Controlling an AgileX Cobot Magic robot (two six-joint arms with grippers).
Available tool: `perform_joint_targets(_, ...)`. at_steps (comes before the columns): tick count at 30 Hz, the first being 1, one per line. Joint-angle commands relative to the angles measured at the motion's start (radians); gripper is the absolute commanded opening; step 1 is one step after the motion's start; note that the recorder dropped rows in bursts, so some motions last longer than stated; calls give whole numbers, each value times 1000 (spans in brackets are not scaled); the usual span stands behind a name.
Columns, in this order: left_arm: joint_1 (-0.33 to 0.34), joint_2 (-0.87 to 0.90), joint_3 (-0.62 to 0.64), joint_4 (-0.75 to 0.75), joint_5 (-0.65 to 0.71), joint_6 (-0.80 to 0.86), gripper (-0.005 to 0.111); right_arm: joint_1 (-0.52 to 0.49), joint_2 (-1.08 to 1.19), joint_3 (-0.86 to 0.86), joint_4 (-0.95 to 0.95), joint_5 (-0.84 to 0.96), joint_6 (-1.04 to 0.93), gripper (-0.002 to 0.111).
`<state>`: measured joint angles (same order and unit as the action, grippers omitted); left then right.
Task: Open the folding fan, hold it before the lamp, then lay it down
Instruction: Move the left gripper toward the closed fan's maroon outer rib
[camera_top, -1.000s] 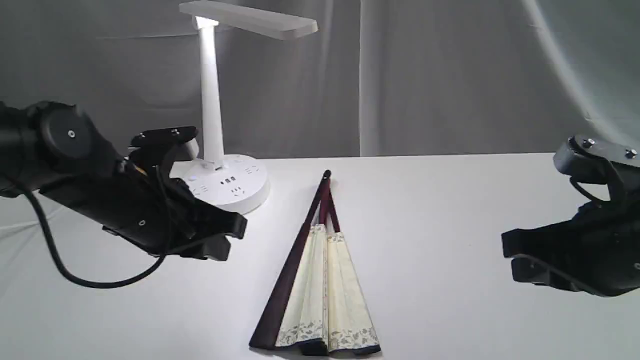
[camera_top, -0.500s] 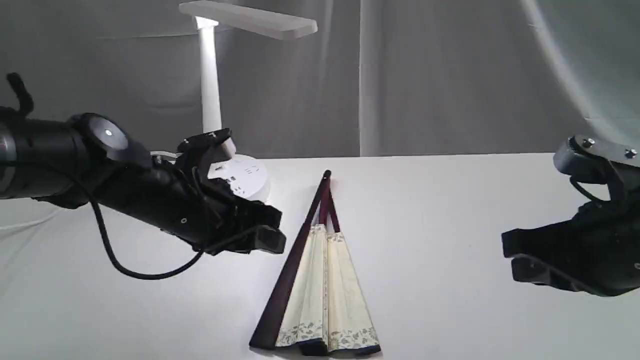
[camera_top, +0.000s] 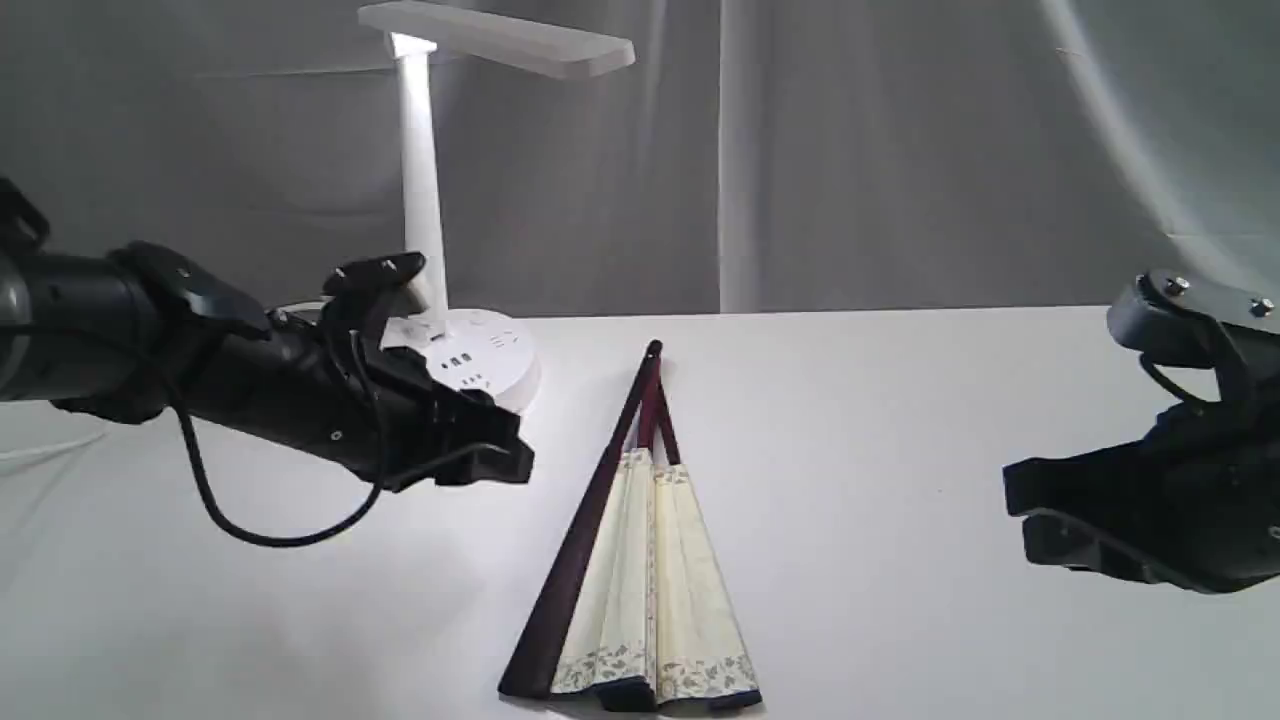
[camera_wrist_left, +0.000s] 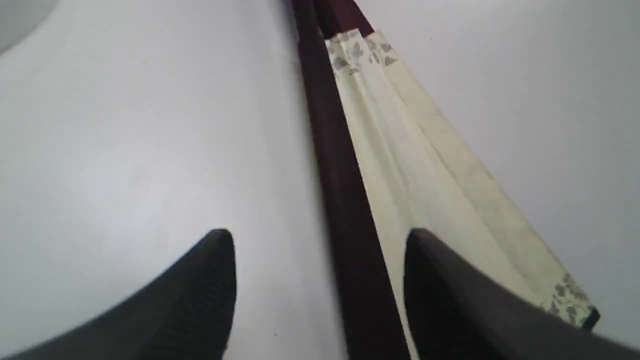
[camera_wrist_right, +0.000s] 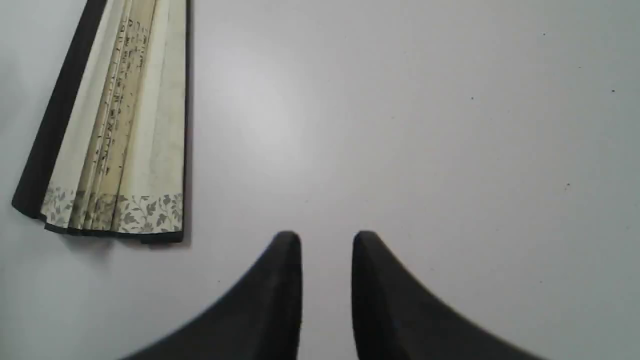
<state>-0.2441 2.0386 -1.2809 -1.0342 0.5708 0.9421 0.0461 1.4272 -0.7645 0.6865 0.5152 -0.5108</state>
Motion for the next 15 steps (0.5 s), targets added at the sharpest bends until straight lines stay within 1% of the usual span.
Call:
perform_joint_targets(1, 2, 51, -4, -131, -23, 90, 52, 4, 0, -5, 3, 0, -7, 20)
perform_joint_targets(2, 7, 60, -4, -169, -27, 90, 52, 4, 0, -5, 3, 2, -7, 20)
perform_joint_targets(3, 15, 77, -4, -261, -17, 127, 52, 4, 0, -5, 3, 5, -7, 20)
perform_joint_targets(4, 21, 89, -4, -349, 4, 184, 52, 4, 0, -5, 3, 10, -7, 20)
perform_joint_targets(6, 35, 125, -4, -520, 99, 347, 52, 4, 0, -5, 3, 17, -7, 20)
perform_joint_targets(8, 45, 149, -5, -624, 152, 442, 52, 4, 0, -5, 3, 24, -7, 20)
perform_joint_targets(9, 48, 162, -5, -660, 144, 453, 52, 4, 0, -5, 3, 24, -7, 20)
perform_joint_targets(12, 49, 187, -5, -668, 94, 485, 52, 4, 0, -5, 3, 27, -7, 20)
perform_joint_targets(15, 49, 203, -5, -691, 138, 572, 52, 4, 0, -5, 3, 27, -7, 20)
